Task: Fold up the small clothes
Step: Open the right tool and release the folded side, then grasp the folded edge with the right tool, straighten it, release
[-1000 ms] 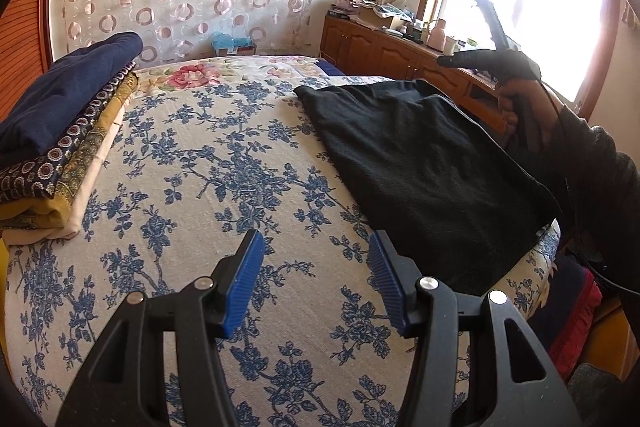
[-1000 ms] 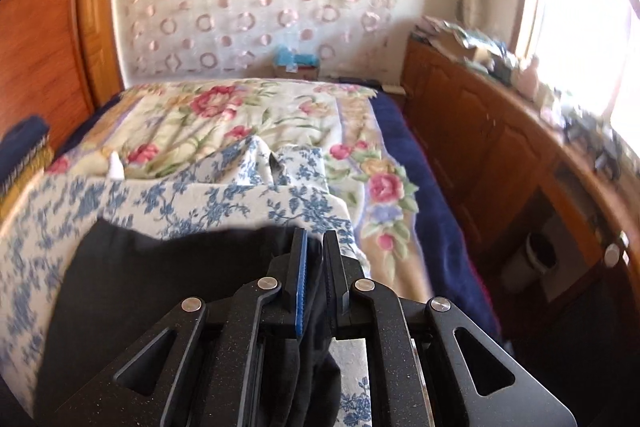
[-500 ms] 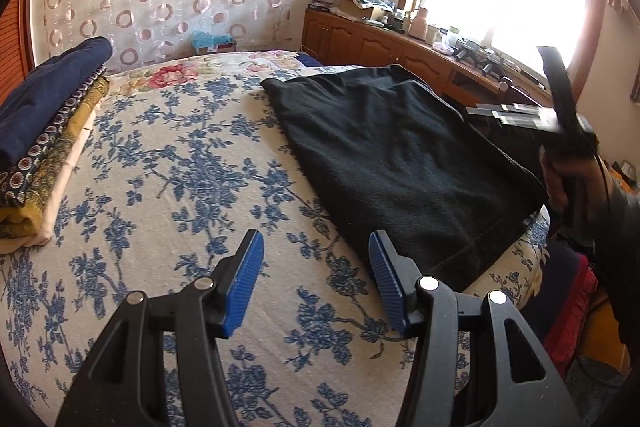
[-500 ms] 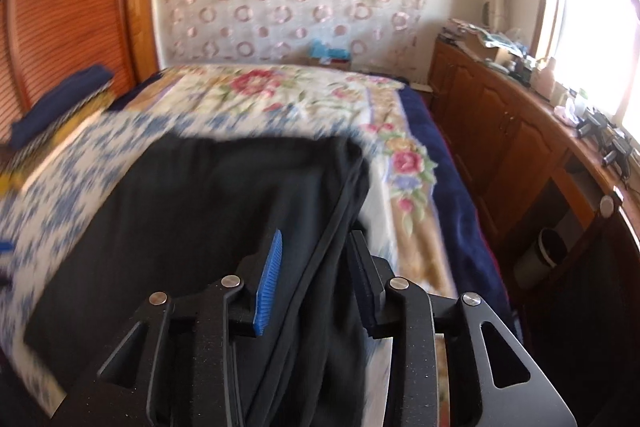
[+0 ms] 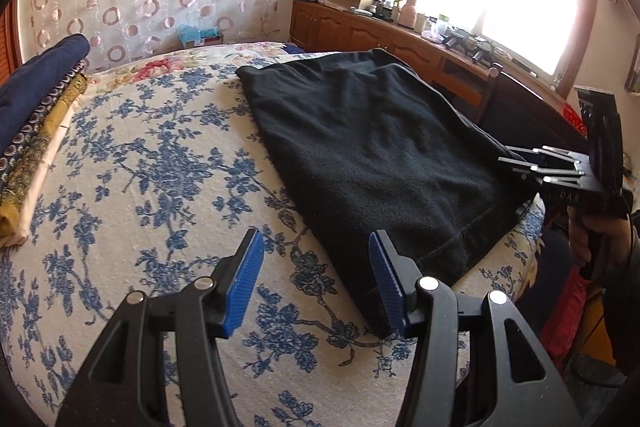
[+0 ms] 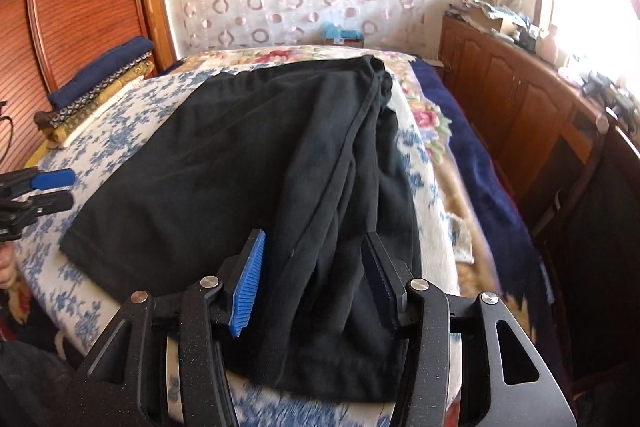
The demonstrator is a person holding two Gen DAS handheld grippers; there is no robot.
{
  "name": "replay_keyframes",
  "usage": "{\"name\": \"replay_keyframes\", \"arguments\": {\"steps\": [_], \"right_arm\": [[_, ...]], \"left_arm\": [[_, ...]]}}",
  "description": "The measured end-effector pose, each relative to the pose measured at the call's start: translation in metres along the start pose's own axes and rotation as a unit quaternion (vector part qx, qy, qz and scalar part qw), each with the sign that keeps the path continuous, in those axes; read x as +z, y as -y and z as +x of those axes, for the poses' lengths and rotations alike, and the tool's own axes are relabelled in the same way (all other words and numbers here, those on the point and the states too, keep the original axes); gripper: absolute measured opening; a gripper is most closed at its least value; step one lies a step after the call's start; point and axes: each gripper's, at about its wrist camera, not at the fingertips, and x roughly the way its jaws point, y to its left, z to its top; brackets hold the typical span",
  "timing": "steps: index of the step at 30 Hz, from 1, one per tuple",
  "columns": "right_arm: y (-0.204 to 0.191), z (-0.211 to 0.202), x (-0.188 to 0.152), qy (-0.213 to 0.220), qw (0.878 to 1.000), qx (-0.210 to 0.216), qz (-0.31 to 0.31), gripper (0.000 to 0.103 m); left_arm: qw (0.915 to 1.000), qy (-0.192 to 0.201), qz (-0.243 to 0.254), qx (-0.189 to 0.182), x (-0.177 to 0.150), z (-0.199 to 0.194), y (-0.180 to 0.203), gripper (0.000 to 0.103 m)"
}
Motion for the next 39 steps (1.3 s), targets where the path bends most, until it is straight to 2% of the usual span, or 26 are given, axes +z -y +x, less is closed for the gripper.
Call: {"name": "replay_keyframes", "arguments": {"steps": [2,4,7,8,9,16,23,26,28,33,39], "right_arm": [[0.0,-0.001,-0.006,-0.007,1.0,-0.004,0.001,0.049],[0.0,-0.001,-0.011,-0.01,1.0,0.0,0.003,0.042],[0.001,-0.003,-0.014,-0.007,1.0,0.009,0.004,0.023],[0.001,-0.004,-0.014,-0.004,1.0,0.011,0.002,0.014],[0.001,-0.006,-0.014,0.002,1.0,0.009,0.001,0.01],[0.007,-0.035,-0.011,0.044,0.999,0.012,0.006,0.007],[0.01,-0.019,-0.019,0.012,1.0,0.0,0.011,0.007],[0.009,-0.018,-0.02,0.014,1.0,-0.012,0.01,0.012],[0.009,-0.018,-0.02,0.015,1.0,-0.023,0.007,0.019],[0.017,-0.016,-0.018,0.014,0.999,-0.048,0.017,0.05],[0.025,-0.005,-0.023,-0.002,0.998,-0.05,0.032,0.062]], "left_arm": [[1.0,-0.001,-0.001,-0.006,0.0,0.002,0.001,0.054],[1.0,-0.005,-0.001,-0.008,0.0,0.004,0.002,0.058],[0.9999,-0.007,-0.001,-0.014,-0.001,0.006,0.003,0.06],[0.9999,-0.008,-0.001,-0.015,-0.001,0.007,0.004,0.06],[0.9999,-0.01,-0.001,-0.013,-0.001,0.007,0.004,0.06],[0.9999,-0.001,-0.008,-0.007,-0.002,0.003,0.004,0.06],[0.9999,-0.009,-0.005,0.002,-0.004,0.008,0.005,0.06],[0.9999,-0.011,-0.002,0.002,-0.004,0.009,0.006,0.06],[0.9999,-0.011,-0.001,0.001,-0.004,0.01,0.008,0.06],[0.9998,-0.018,0.002,-0.003,-0.006,0.015,0.012,0.06],[0.9996,-0.024,0.001,-0.014,-0.008,0.02,0.014,0.06]]}}
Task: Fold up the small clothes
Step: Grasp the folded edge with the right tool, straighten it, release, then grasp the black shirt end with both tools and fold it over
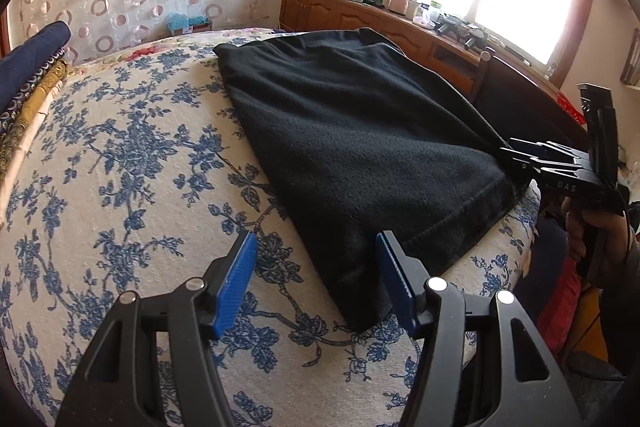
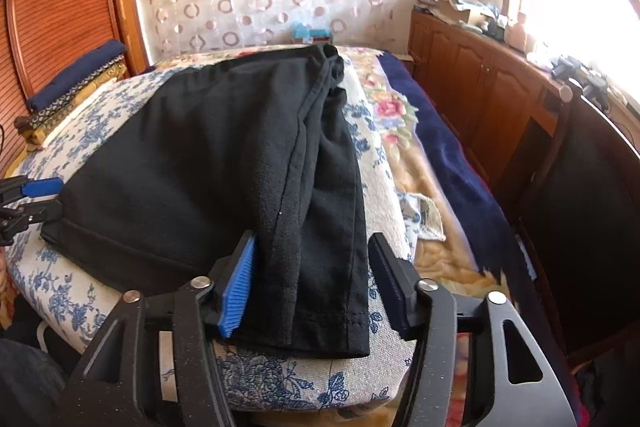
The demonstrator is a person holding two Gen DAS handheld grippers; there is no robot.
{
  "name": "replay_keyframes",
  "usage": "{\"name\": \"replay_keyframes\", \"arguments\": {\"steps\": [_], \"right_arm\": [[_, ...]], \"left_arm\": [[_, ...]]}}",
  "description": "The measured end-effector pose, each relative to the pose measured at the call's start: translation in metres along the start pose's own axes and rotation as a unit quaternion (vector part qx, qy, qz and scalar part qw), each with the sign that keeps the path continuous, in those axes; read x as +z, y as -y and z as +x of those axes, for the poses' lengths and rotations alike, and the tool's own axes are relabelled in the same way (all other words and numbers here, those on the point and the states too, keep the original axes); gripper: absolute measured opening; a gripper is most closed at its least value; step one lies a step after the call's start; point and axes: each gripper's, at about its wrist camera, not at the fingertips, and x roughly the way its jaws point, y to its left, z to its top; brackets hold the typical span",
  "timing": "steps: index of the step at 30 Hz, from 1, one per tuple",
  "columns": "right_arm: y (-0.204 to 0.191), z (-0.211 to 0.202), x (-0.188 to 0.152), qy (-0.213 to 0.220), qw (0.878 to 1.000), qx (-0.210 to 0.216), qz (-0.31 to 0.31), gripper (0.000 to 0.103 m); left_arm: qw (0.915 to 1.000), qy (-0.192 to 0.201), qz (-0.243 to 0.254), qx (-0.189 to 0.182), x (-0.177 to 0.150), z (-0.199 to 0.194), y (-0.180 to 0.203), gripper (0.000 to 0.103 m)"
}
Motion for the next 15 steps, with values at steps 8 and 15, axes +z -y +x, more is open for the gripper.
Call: {"name": "replay_keyframes", "arguments": {"steps": [8,15], "right_arm": [[0.009,0.0014,-0.0031,-0.017,0.999,0.027,0.027,0.065],[0.0003,-0.0025,-0.0077,-0.026,0.999,0.035,0.003,0.056]], "left_arm": [[0.9999,0.001,0.003,-0.013,-0.0026,0.0008,0.0018,0.047],[0.9999,0.001,0.008,-0.015,-0.0034,0.0009,0.007,0.039]]}}
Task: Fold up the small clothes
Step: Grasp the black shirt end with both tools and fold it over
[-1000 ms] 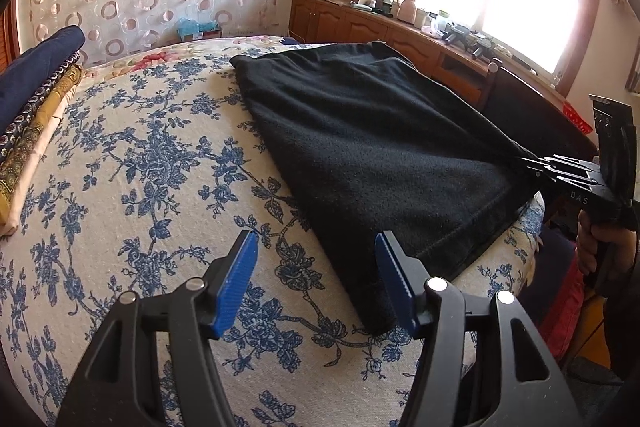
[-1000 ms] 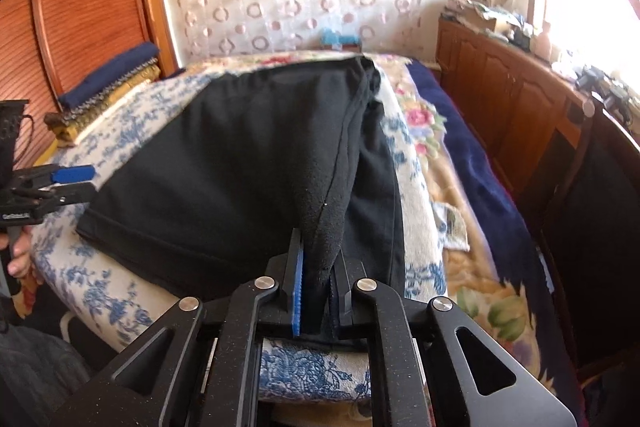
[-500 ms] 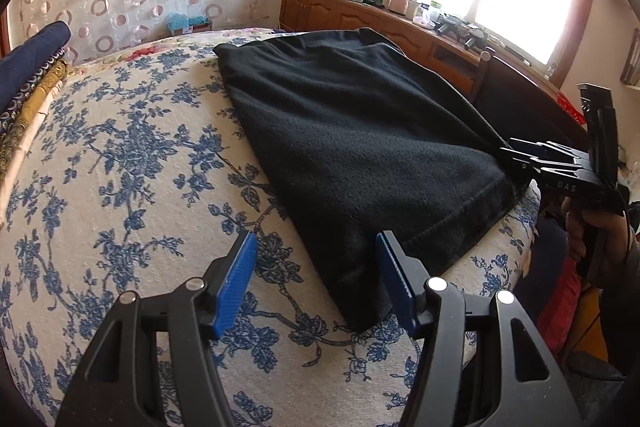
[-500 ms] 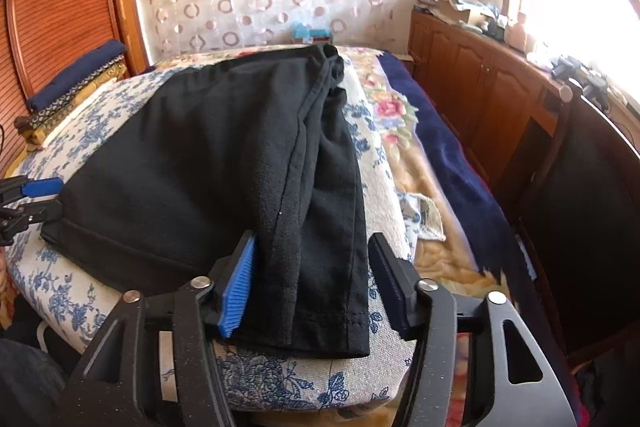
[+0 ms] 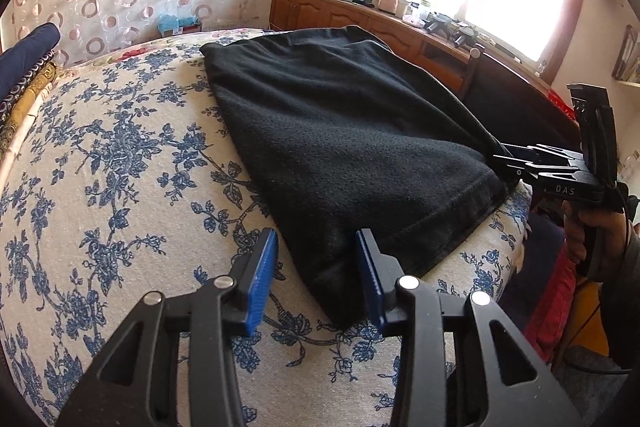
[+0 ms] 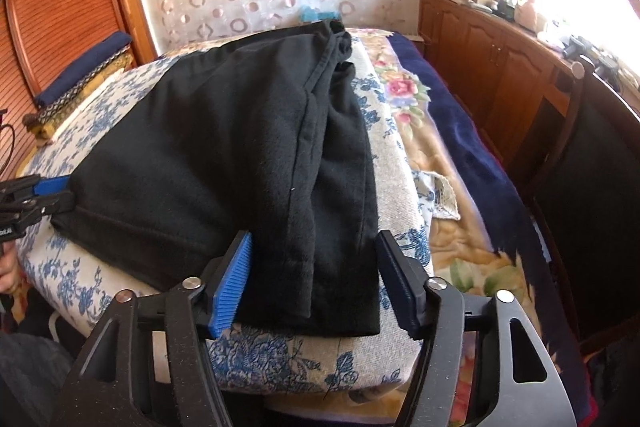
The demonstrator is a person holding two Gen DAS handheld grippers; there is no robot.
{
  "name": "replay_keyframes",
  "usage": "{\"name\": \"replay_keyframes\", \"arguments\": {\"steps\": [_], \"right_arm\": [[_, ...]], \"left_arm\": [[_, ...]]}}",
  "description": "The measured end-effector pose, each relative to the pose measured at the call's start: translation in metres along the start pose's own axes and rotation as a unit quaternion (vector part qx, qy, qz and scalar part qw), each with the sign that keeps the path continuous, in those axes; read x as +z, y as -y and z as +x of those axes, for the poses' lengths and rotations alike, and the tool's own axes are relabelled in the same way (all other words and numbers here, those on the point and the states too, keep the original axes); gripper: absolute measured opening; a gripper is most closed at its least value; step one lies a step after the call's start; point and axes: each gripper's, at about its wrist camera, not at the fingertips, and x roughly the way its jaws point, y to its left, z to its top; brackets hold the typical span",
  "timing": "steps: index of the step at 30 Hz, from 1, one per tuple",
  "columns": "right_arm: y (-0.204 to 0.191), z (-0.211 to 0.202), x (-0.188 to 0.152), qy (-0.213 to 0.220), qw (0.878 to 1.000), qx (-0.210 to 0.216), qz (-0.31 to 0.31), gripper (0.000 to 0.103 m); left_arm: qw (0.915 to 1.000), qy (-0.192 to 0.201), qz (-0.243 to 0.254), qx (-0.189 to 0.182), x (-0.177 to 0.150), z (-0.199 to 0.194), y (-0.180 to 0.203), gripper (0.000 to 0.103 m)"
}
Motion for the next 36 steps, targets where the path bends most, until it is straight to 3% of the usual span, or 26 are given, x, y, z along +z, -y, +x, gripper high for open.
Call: {"name": "replay_keyframes", "arguments": {"steps": [1,7,10,11,17,29,36], "right_arm": [[-0.001,0.0,0.0,0.0,1.0,0.004,-0.002,0.053],[-0.011,0.0,0.0,-0.002,0.999,0.043,-0.015,0.015],[-0.012,0.0,0.001,0.003,0.999,0.046,-0.017,0.012],[-0.011,-0.001,0.001,0.006,0.999,0.05,-0.013,0.011],[-0.008,-0.009,0.006,0.033,0.997,0.073,0.007,0.009],[-0.032,-0.062,0.042,0.115,0.988,0.103,-0.017,0.008],[-0.046,-0.101,0.052,0.146,0.98,0.128,-0.033,0.008]], "left_arm": [[1.0,0.0,0.0,0.0,0.0,0.0,0.0,0.039],[1.0,-0.002,0.003,-0.001,0.0,0.001,0.001,0.039],[0.9999,-0.002,0.01,-0.008,0.001,0.002,0.001,0.038],[0.9998,-0.003,0.011,-0.016,0.001,0.003,0.002,0.026],[0.9995,0.002,0.018,-0.024,0.006,0.0,0.0,0.003],[0.9933,0.112,0.017,-0.022,0.046,-0.082,-0.01,0.001],[0.9877,0.153,0.016,-0.03,0.054,-0.122,-0.01,0.001]]}}
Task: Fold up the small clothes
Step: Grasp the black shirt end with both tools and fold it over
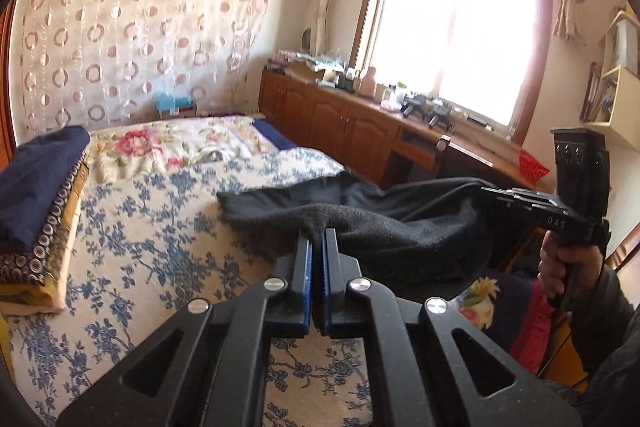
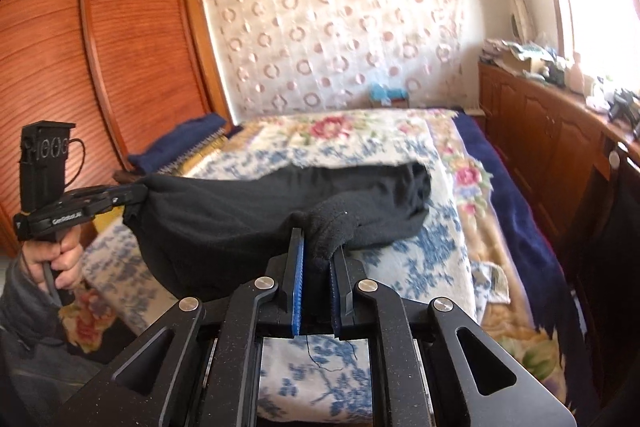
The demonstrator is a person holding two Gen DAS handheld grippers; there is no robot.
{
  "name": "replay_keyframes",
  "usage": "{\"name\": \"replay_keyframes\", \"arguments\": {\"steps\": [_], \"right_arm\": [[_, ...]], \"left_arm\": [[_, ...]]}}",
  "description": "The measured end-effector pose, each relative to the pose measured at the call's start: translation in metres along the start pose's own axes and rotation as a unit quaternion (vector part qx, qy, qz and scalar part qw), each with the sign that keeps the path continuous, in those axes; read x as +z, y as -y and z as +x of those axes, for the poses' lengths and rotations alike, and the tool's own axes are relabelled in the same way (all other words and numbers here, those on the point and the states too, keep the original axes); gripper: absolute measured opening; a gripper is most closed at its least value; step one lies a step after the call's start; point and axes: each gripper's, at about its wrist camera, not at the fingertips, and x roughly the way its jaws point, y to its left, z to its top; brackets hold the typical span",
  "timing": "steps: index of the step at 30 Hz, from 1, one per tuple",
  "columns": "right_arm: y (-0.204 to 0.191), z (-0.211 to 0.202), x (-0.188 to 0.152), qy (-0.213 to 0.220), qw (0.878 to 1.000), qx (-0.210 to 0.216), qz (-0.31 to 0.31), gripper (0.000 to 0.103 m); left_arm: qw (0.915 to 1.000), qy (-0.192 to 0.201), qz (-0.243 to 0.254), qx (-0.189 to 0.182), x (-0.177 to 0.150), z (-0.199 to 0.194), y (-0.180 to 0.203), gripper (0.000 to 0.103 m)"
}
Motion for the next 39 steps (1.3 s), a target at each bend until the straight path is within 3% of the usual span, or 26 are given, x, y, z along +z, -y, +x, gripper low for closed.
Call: {"name": "replay_keyframes", "arguments": {"steps": [6,13,39], "right_arm": [[-0.006,-0.002,0.008,0.008,1.0,0.001,-0.013,0.008],[0.015,0.041,0.009,-0.014,1.0,-0.017,0.007,0.008],[0.086,0.153,0.034,-0.045,0.997,-0.051,0.034,0.01]], "left_arm": [[0.9996,-0.015,-0.002,0.022,-0.001,0.019,-0.013,0.001],[0.9988,-0.039,-0.008,0.029,-0.004,0.048,-0.025,0.002],[0.9936,-0.1,-0.018,0.048,0.033,0.177,-0.086,0.003]]}}
